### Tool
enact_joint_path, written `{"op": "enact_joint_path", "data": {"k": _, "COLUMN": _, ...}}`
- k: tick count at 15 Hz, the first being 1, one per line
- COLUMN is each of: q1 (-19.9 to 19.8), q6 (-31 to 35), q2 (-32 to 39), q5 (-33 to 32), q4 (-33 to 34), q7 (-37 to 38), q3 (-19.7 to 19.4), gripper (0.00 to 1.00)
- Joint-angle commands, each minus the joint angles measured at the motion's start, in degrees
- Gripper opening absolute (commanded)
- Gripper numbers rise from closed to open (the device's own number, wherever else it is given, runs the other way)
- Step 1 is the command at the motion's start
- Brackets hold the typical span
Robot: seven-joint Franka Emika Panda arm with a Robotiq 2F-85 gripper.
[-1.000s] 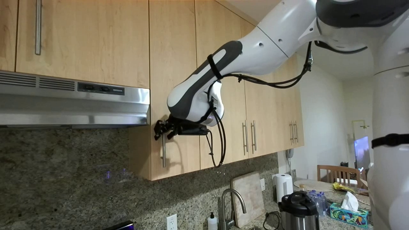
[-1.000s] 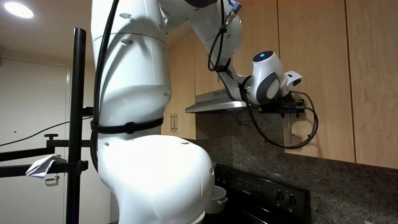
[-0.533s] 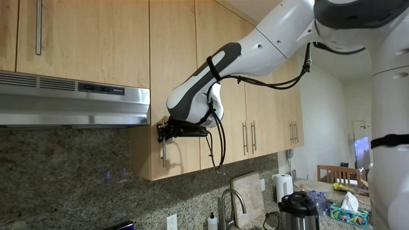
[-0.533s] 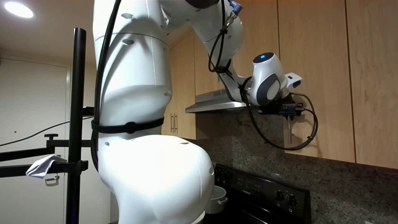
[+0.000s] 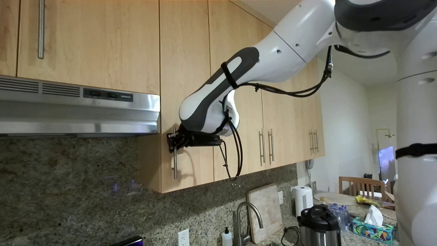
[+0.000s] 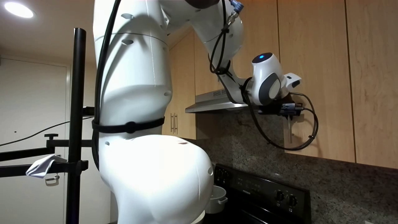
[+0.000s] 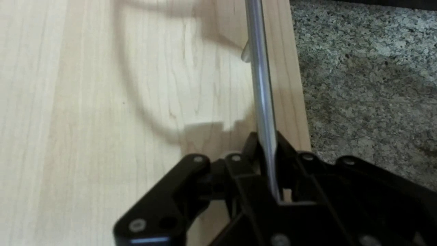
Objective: Open the first cabinet door to the right of the stove hood
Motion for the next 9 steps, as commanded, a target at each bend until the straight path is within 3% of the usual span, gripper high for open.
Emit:
{"op": "enact_joint_path", "data": {"k": 1, "q1": -1.5, "q6": -1.2, "q2": -2.1, "q5": -3.9, "q4": -1.7, "q7": 5.5, "q3": 1.2, "gripper": 0.08}}
{"op": "enact_joint_path", "data": {"k": 9, "q1": -3.8, "q6": -0.8, "q2": -4.8, "q5": -7.2, "q4": -4.5, "q7": 12.8, "q3": 3.6, "gripper": 0.08}}
